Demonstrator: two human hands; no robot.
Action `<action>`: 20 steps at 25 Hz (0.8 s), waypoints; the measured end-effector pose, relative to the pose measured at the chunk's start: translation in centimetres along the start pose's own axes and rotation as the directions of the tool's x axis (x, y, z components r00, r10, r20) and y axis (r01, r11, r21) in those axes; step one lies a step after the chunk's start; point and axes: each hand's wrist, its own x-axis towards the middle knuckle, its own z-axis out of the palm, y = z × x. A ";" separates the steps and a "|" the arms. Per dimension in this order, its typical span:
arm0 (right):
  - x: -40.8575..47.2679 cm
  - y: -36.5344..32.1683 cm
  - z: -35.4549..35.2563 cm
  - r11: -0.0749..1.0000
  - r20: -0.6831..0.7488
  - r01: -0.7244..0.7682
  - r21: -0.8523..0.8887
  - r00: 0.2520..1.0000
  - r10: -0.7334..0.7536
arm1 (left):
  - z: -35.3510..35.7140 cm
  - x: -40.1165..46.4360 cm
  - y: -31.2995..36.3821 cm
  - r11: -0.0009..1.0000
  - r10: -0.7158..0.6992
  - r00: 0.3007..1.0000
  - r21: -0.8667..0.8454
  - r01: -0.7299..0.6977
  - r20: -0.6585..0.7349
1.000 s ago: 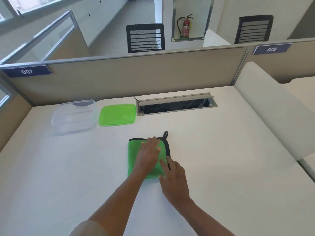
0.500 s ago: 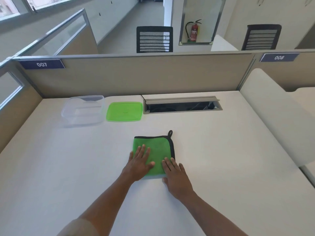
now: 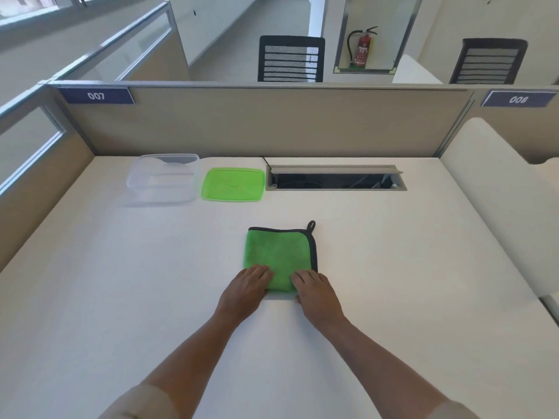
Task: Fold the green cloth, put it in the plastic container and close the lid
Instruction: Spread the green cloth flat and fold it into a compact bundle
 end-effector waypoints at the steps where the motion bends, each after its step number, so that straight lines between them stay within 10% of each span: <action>1: 0.0 0.0 0.0 1.000 0.000 0.003 -0.002 1.000 -0.003 | -0.1 0.2 0.2 1.000 0.002 1.000 0.007 -0.002 -0.010; 9: 0.4 0.8 -0.8 0.999 -0.096 -0.007 -0.051 0.995 0.002 | -1.6 2.1 0.0 0.982 -0.185 0.976 -0.022 0.189 0.116; 20: 2.9 3.1 -1.5 0.994 -0.060 -0.063 0.087 0.996 0.069 | -1.7 0.7 -4.0 0.987 -0.041 0.995 -0.149 0.054 0.089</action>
